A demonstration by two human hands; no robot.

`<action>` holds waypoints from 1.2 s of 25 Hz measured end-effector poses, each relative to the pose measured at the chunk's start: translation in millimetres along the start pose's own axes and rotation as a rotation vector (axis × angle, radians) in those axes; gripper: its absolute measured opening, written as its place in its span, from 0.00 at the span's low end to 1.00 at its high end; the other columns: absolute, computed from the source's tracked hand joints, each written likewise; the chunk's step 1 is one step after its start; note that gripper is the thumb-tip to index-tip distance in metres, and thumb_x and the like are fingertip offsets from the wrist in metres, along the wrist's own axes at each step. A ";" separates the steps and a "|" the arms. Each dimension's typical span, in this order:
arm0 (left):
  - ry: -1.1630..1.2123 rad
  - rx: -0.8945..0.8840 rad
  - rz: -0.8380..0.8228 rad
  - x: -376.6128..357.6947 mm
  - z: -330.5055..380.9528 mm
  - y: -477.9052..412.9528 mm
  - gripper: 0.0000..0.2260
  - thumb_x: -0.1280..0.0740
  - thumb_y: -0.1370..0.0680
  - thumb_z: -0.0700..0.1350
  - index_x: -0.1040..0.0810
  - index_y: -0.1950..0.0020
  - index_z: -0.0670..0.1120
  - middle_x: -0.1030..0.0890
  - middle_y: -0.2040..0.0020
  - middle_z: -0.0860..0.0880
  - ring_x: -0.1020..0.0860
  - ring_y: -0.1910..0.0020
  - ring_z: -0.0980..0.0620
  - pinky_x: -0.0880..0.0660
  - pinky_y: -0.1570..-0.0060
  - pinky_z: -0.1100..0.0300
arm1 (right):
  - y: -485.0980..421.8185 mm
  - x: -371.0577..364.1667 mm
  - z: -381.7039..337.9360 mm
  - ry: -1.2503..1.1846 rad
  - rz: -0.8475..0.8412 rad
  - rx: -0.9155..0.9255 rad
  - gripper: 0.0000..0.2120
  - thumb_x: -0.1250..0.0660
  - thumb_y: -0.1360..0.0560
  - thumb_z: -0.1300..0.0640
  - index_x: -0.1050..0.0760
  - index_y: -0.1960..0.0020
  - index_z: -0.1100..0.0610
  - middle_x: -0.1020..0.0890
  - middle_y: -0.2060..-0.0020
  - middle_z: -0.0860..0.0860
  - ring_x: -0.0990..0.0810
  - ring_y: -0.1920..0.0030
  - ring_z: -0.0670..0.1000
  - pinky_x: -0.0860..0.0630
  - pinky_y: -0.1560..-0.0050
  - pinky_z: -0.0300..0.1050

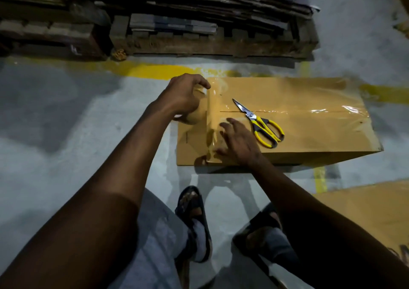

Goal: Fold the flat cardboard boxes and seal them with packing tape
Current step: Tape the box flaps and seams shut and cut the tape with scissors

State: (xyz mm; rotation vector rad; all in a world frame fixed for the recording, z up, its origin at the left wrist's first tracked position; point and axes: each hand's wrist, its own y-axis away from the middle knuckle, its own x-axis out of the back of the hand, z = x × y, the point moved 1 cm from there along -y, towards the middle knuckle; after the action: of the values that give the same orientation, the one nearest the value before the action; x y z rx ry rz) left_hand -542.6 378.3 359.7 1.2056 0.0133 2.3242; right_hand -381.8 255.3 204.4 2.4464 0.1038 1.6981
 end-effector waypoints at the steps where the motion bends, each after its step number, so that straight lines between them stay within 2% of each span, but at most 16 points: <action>1: -0.042 0.015 -0.011 1.5 -6.8 0.6 0.27 0.37 0.29 0.29 0.22 0.38 0.55 0.27 0.33 0.47 0.29 0.35 0.45 0.32 0.53 0.60 | -0.4 -9.2 -3.9 0.015 -0.097 0.006 0.42 0.28 0.31 0.36 0.38 0.25 0.55 0.37 0.25 0.59 0.38 0.26 0.60 0.36 0.29 0.58; 3: -0.075 0.051 -0.036 2.4 -19.7 2.8 0.27 0.38 0.29 0.29 0.22 0.39 0.55 0.28 0.32 0.45 0.29 0.35 0.43 0.32 0.53 0.60 | 1.2 -22.2 -4.3 0.043 -0.114 -0.006 0.48 0.27 0.34 0.33 0.41 0.24 0.53 0.40 0.24 0.55 0.41 0.25 0.58 0.39 0.27 0.58; 6: -0.081 0.067 -0.074 2.5 -29.7 2.0 0.27 0.38 0.29 0.29 0.23 0.39 0.56 0.29 0.32 0.44 0.28 0.36 0.42 0.32 0.56 0.60 | -0.7 -24.7 2.8 -0.024 -0.051 -0.042 0.49 0.25 0.36 0.34 0.43 0.24 0.50 0.41 0.24 0.52 0.40 0.26 0.56 0.37 0.31 0.60; 13: -0.079 0.078 -0.064 5.6 -34.6 -1.3 0.28 0.37 0.29 0.29 0.23 0.37 0.55 0.30 0.31 0.45 0.27 0.38 0.43 0.34 0.64 0.62 | -6.3 -37.1 -7.9 0.185 -0.030 -0.071 0.48 0.25 0.34 0.38 0.47 0.23 0.50 0.45 0.23 0.59 0.37 0.28 0.62 0.33 0.36 0.62; 16: -0.075 0.074 -0.059 8.5 -36.8 -1.5 0.28 0.37 0.29 0.29 0.24 0.36 0.55 0.29 0.31 0.46 0.27 0.37 0.44 0.34 0.60 0.61 | -0.9 -37.1 -8.8 0.147 0.001 -0.035 0.47 0.28 0.34 0.34 0.46 0.23 0.48 0.48 0.22 0.58 0.41 0.27 0.62 0.36 0.34 0.63; 18: -0.044 0.074 -0.061 9.7 -37.5 -0.9 0.28 0.37 0.30 0.29 0.23 0.37 0.55 0.29 0.31 0.46 0.27 0.38 0.44 0.34 0.60 0.61 | 7.7 -35.2 -10.9 0.146 0.059 0.103 0.39 0.33 0.31 0.32 0.38 0.26 0.48 0.44 0.24 0.57 0.41 0.26 0.61 0.39 0.33 0.67; 20: -0.027 0.067 -0.071 8.7 -36.2 -0.2 0.27 0.36 0.29 0.29 0.23 0.37 0.55 0.29 0.31 0.46 0.26 0.39 0.45 0.34 0.65 0.62 | 15.6 -37.2 -15.2 0.275 0.063 0.284 0.28 0.39 0.26 0.35 0.28 0.33 0.51 0.34 0.27 0.56 0.39 0.26 0.60 0.40 0.32 0.72; 22: -0.020 0.066 -0.074 6.5 -32.7 0.6 0.27 0.36 0.29 0.29 0.23 0.37 0.55 0.29 0.31 0.46 0.26 0.40 0.45 0.35 0.67 0.64 | 15.8 -47.1 -18.8 0.433 -0.063 0.375 0.28 0.46 0.23 0.35 0.26 0.34 0.52 0.29 0.30 0.54 0.40 0.25 0.60 0.47 0.29 0.72; 24: -0.019 0.077 -0.061 4.7 -29.2 1.6 0.28 0.36 0.29 0.29 0.24 0.36 0.55 0.29 0.31 0.46 0.27 0.37 0.45 0.34 0.62 0.63 | 6.0 -55.5 -24.6 0.498 -0.175 0.389 0.32 0.54 0.22 0.34 0.26 0.32 0.51 0.27 0.30 0.54 0.48 0.22 0.59 0.60 0.27 0.69; 25: -0.020 0.080 -0.054 3.0 -27.2 2.0 0.28 0.36 0.29 0.29 0.24 0.36 0.55 0.30 0.31 0.46 0.28 0.36 0.45 0.33 0.59 0.61 | -0.3 -55.6 -28.0 0.494 -0.202 0.402 0.32 0.56 0.22 0.34 0.25 0.33 0.51 0.26 0.31 0.54 0.50 0.22 0.59 0.64 0.27 0.68; 27: -0.010 0.078 -0.037 1.5 -25.8 0.8 0.28 0.37 0.29 0.29 0.24 0.36 0.55 0.29 0.30 0.47 0.29 0.34 0.46 0.33 0.55 0.60 | -15.1 -48.1 -33.8 0.438 -0.134 0.424 0.29 0.54 0.23 0.38 0.23 0.37 0.52 0.22 0.35 0.55 0.44 0.22 0.60 0.61 0.27 0.66; 29: 0.009 0.071 -0.021 2.0 -26.5 -4.0 0.28 0.37 0.29 0.29 0.24 0.36 0.55 0.29 0.30 0.47 0.30 0.33 0.46 0.33 0.53 0.61 | -33.2 -34.7 -29.5 0.372 0.075 0.376 0.28 0.51 0.24 0.40 0.22 0.38 0.54 0.21 0.36 0.55 0.36 0.25 0.60 0.53 0.27 0.65; 30: 0.015 0.071 -0.013 2.3 -27.6 -6.9 0.28 0.37 0.29 0.29 0.24 0.36 0.54 0.29 0.30 0.47 0.30 0.33 0.46 0.33 0.52 0.61 | -43.5 -26.6 -24.6 0.364 0.139 0.310 0.29 0.51 0.23 0.40 0.22 0.37 0.55 0.22 0.34 0.55 0.36 0.25 0.60 0.52 0.27 0.65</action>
State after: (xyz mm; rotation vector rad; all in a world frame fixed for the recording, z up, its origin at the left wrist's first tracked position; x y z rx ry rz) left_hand -561.7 391.4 343.1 1.2188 0.1087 2.3389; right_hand -412.7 296.4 180.7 2.3578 0.2633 2.3325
